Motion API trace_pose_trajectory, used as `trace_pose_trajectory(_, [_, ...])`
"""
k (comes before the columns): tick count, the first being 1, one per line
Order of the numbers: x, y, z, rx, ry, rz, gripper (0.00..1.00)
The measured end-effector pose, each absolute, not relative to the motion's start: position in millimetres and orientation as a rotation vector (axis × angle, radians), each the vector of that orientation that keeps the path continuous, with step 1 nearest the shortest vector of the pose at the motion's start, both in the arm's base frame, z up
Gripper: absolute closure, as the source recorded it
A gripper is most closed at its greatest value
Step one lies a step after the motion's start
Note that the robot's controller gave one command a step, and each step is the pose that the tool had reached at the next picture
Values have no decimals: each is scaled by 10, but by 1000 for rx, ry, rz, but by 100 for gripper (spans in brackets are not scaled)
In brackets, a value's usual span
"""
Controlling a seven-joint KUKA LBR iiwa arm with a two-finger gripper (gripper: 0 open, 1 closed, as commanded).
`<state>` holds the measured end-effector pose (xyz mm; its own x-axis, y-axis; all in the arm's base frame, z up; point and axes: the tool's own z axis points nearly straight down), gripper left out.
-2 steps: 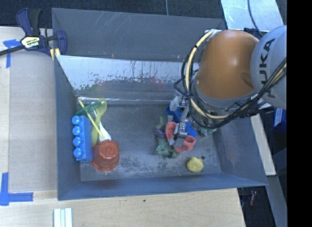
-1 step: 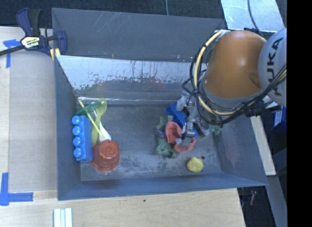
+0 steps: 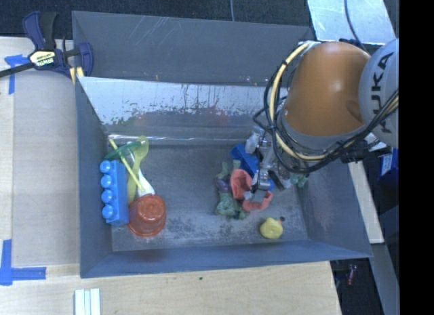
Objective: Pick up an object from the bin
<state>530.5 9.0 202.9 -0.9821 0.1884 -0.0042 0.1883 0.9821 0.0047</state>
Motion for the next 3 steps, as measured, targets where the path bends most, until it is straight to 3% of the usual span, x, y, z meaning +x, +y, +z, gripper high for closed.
trace_pose_trajectory(1, [5396, 100, 2012, 256, 3124, 6, 0])
trace_pose_trajectory(2, [5799, 248, 1558, 13, 3124, 6, 0])
trace_pose_trajectory(3, [5600, 179, 1836, -56, 3131, 4, 0])
